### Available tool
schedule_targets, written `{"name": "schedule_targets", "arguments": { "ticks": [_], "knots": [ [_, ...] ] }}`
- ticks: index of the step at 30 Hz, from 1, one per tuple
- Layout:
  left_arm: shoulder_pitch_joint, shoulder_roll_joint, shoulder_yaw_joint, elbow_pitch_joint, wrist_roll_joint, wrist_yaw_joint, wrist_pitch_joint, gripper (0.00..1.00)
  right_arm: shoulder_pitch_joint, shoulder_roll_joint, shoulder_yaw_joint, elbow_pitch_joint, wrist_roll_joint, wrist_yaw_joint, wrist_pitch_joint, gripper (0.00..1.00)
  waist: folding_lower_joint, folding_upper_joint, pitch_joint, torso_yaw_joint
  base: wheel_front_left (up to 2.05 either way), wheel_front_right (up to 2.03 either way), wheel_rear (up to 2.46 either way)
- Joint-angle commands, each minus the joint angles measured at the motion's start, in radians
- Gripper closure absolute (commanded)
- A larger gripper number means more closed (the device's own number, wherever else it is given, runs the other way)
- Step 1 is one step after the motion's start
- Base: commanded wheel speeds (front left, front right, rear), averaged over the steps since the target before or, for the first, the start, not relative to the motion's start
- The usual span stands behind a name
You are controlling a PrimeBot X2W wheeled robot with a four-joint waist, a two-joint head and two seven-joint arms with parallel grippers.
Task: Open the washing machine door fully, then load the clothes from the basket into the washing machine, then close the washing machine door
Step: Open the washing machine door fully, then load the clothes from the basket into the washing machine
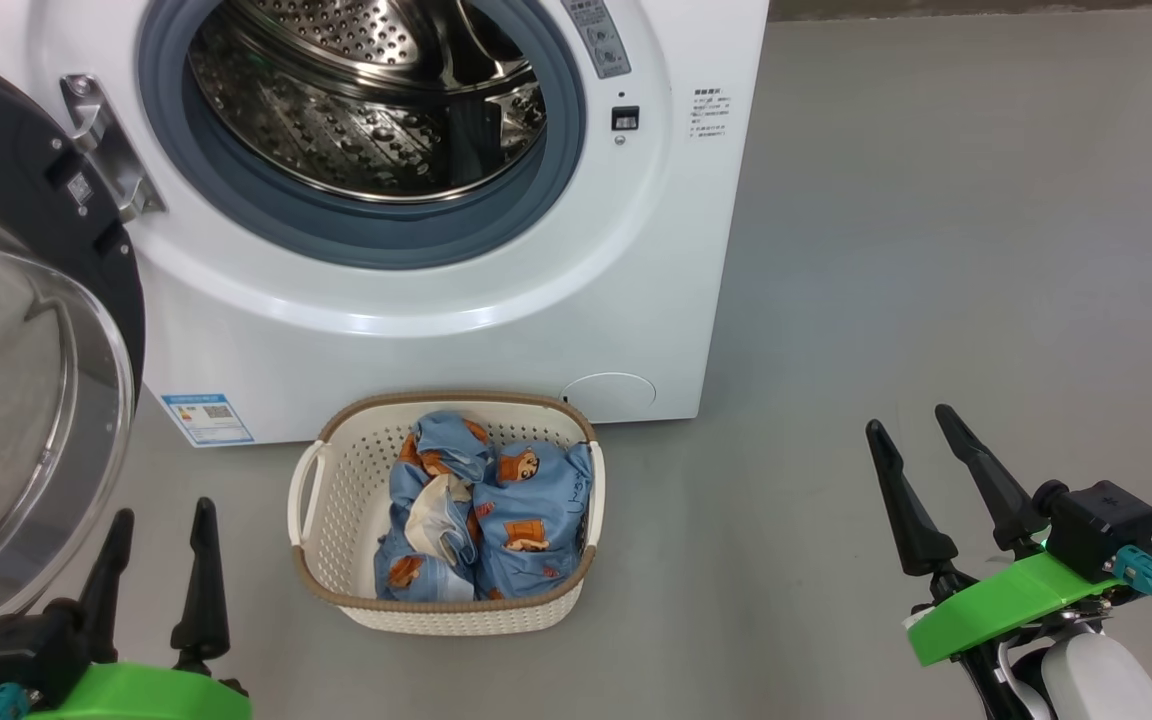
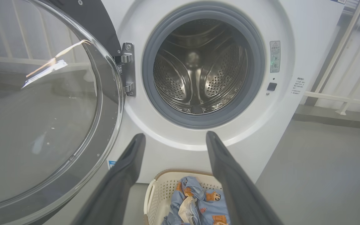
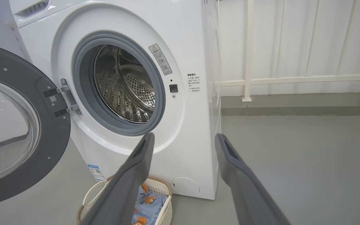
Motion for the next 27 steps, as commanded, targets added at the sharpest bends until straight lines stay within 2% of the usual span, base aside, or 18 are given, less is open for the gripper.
{"name": "schedule_targets", "arguments": {
  "ticks": [1,17,27],
  "knots": [
    [-0.010,0.015,0.042,-0.028,0.011,-0.004,-0.006,0.00,-0.006,-0.010,0.020,-0.027,-0.008,0.002,-0.012,0.00,0.0000,0.0000,0.001,0.001,0.00,0.00,0.00],
    [-0.015,0.005,0.058,-0.017,0.037,-0.014,-0.006,0.00,-0.011,-0.003,0.020,-0.026,-0.008,0.002,-0.012,0.00,0.0000,0.0000,0.006,0.000,0.02,-0.02,0.00],
    [-0.020,0.001,0.063,-0.011,0.037,-0.020,-0.006,0.00,-0.009,-0.002,0.017,-0.028,-0.009,0.002,-0.012,0.00,0.0000,0.0000,0.008,0.002,0.89,-0.89,0.00]
  ]
}}
